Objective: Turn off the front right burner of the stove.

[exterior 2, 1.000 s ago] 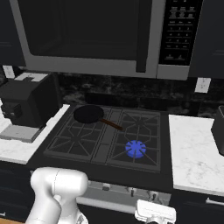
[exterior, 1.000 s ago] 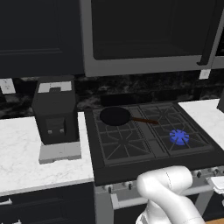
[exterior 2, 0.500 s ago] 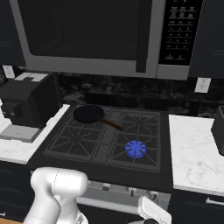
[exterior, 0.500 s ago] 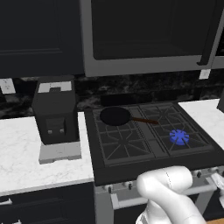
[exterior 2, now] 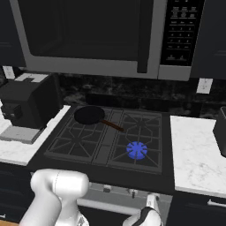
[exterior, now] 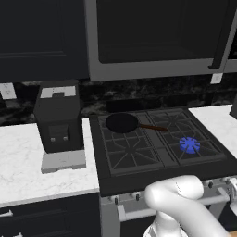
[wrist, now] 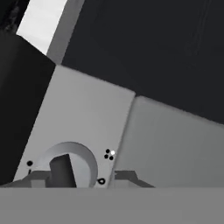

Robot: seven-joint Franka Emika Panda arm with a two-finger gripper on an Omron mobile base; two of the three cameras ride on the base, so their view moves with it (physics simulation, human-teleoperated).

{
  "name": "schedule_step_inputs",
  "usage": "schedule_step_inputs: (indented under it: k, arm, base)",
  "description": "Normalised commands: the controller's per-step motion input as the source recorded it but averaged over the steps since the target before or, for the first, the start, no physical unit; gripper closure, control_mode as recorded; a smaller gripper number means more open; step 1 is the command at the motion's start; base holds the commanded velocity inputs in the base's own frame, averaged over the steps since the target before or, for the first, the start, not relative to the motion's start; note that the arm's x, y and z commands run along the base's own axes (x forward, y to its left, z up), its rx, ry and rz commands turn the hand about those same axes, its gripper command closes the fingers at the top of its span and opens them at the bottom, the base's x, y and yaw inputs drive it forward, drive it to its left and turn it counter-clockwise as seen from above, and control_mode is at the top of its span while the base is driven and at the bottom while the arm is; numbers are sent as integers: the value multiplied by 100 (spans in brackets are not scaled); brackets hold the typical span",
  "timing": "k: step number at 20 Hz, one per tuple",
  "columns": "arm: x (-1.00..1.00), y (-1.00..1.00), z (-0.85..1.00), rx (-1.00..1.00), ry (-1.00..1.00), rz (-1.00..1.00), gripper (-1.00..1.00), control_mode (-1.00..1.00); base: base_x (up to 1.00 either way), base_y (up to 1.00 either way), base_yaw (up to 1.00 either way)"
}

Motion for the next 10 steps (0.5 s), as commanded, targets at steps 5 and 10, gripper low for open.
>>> schedule_step_inputs:
  k: [5, 10]
  arm:
    - [37, -24, 36, 70, 20, -6, 100, -100]
    - [49, -14, 33, 70, 16, -9, 100, -100]
  base:
    - [0, 0, 0]
    - [0, 0, 0]
